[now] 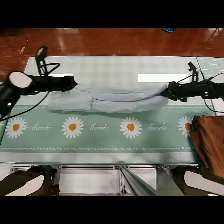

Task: Fold the shirts.

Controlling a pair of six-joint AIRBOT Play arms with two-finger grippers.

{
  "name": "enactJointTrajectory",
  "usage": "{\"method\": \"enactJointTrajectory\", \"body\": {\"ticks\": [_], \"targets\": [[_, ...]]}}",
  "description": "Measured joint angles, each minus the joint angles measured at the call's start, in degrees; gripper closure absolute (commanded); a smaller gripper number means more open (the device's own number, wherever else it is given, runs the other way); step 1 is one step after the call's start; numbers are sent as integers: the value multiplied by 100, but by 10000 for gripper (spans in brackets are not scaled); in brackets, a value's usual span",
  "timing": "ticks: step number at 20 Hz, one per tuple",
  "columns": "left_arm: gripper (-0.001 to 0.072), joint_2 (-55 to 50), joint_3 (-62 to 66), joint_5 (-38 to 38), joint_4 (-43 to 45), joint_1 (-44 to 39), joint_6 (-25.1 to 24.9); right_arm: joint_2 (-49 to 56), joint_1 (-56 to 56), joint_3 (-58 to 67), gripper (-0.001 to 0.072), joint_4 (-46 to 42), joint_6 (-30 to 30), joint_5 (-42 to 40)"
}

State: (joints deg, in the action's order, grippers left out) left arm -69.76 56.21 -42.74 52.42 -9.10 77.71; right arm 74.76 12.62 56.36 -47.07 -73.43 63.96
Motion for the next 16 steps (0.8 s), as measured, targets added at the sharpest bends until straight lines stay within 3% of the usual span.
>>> {"method": "enactJointTrajectory", "body": {"ticks": [4,8,16], "targets": [[690,-1071,807,26,-22,-1104,-20,-1784,-7,-527,687,-389,-380,208],[690,-2514,2127,-393,-26,-2330,348,-3027,-7,-769,687,-505,-769,428],[689,-4452,4240,-1305,-734,-4015,848,-3713,-7,-859,687,-385,-984,544]]}}
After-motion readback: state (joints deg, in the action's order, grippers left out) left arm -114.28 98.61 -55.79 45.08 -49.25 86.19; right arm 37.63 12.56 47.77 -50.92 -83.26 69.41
